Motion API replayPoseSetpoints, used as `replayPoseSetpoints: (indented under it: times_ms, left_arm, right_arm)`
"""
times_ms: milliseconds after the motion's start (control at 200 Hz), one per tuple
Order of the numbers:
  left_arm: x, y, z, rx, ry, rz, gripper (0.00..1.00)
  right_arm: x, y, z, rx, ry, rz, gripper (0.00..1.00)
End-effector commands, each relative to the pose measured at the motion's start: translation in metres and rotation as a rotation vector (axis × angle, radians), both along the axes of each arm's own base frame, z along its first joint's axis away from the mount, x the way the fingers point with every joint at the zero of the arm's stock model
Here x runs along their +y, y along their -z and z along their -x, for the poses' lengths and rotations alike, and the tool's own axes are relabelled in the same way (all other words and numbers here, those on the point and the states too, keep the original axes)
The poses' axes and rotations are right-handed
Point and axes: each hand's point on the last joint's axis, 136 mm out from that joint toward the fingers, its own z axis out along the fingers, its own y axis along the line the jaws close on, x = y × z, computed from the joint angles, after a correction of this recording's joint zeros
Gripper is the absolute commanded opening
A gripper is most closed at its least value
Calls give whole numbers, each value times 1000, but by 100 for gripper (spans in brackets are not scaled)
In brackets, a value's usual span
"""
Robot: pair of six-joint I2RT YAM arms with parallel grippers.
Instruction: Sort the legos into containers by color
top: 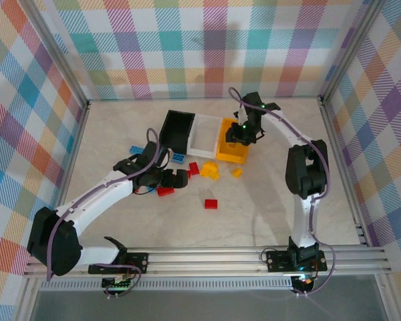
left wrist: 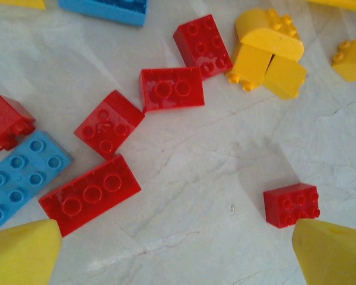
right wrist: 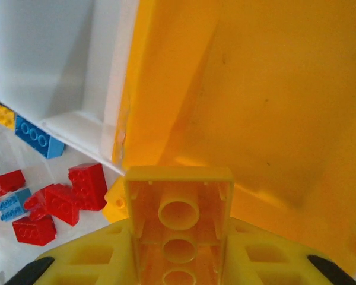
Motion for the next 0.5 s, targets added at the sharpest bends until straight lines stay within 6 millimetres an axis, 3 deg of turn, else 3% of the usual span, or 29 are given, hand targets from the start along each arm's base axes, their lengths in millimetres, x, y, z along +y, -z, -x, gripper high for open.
replayPoseSetpoints:
  times_ms: [0,240,395,495]
  left_arm:
    - [0,4,13,47,39,-13,100]
    - [3,9,15,58,45,-34,100]
    - [0,10,10,53,45,-32,100]
    - [-3,10,6,49,48,-29,100]
  right_arm:
    - [7,10,-1,43,1,29,33]
    - [12,22,-4,60,-8,58,45]
    - [12,14,-6,45,-13,62,51]
    - [12,-5,-5,20,-16,61,53]
